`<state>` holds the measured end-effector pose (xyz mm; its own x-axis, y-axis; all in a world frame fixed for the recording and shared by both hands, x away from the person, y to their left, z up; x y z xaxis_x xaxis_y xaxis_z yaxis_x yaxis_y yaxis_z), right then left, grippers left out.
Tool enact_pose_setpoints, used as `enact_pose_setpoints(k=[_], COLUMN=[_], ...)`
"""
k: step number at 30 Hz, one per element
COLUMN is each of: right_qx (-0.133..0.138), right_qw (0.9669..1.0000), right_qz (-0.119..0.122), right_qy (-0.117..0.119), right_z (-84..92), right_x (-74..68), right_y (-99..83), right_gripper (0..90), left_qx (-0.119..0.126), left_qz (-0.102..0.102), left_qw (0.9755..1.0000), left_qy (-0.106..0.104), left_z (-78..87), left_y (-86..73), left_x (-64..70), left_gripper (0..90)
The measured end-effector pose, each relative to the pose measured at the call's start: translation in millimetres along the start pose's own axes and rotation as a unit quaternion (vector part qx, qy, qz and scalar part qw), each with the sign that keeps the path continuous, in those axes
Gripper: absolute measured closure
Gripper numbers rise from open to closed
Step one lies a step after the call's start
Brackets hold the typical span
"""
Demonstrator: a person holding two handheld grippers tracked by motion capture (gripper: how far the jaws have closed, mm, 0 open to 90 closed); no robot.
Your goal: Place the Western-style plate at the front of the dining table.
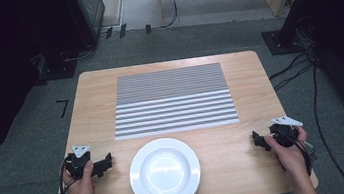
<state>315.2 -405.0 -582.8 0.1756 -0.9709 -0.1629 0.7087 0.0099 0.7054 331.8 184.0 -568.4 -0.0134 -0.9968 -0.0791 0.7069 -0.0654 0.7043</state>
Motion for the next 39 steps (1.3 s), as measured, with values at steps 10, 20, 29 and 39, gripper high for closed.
enact_pose_setpoints(k=[10,20,29,39], right_qx=[0.036,0.054,0.082,0.096], right_qw=[0.9991,0.9976,0.995,0.9918], right_qz=[-0.005,0.005,0.009,0.03], right_qy=[0.023,0.043,0.057,0.079], right_z=[8.7,8.3,14.0,16.2], right_x=[-19.9,-46.0,-70.8,-107.3], right_y=[17.6,22.6,28.4,30.2], right_gripper=[1.0,6.4,7.6,14.7], left_qx=[0.027,0.045,0.062,0.07], left_qz=[0.031,0.022,0.029,0.008], left_qw=[0.9987,0.9967,0.9933,0.9887], left_qy=[-0.029,-0.063,-0.094,-0.133], left_z=[15.6,32.0,46.3,61.2], left_y=[10.2,12.2,14.9,12.4], left_x=[14.7,34.5,48.8,71.3], left_gripper=[1.6,1.6,1.6,1.8])
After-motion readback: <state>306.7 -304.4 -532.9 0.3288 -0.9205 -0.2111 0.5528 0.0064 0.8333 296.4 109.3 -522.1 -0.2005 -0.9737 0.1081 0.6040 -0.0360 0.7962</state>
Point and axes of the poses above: each handheld gripper's, and its own axes: z roughly backward along the jaws, y roughly out of its top, x roughly to its right, the point moved 8 cm from there along -z, roughly forward along the jaws, and after that the axes turned 11 degrees about y, right-handed, at the moved point
